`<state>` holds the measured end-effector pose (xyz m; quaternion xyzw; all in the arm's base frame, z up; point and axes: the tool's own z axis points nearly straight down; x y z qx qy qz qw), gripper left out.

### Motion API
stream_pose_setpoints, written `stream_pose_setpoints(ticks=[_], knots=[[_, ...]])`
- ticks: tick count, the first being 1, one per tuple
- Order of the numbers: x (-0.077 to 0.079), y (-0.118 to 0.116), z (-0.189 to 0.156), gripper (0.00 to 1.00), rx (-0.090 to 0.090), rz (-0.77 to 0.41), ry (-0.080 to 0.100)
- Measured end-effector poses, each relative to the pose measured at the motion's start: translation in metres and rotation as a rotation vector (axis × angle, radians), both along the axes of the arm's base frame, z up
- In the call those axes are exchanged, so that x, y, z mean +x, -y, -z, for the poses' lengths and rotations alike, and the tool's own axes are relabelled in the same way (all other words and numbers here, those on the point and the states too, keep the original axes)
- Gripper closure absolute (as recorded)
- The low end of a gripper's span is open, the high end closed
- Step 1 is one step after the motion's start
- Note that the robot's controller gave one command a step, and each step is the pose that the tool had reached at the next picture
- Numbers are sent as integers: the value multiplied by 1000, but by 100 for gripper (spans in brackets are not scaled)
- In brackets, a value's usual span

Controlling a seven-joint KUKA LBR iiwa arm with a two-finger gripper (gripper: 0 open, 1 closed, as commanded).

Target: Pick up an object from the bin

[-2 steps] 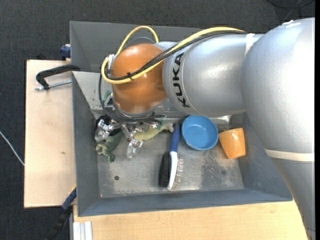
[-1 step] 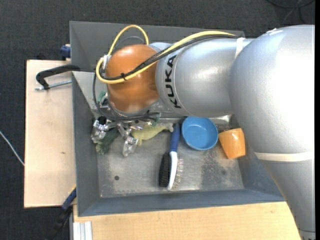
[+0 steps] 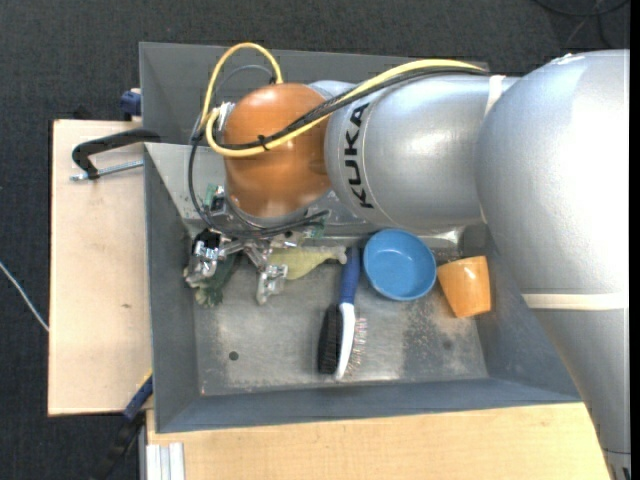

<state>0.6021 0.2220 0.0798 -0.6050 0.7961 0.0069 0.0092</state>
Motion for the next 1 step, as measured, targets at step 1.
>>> stream_pose_setpoints(ticks=[1], knots=[[1, -3, -2, 100, 5, 1, 3]])
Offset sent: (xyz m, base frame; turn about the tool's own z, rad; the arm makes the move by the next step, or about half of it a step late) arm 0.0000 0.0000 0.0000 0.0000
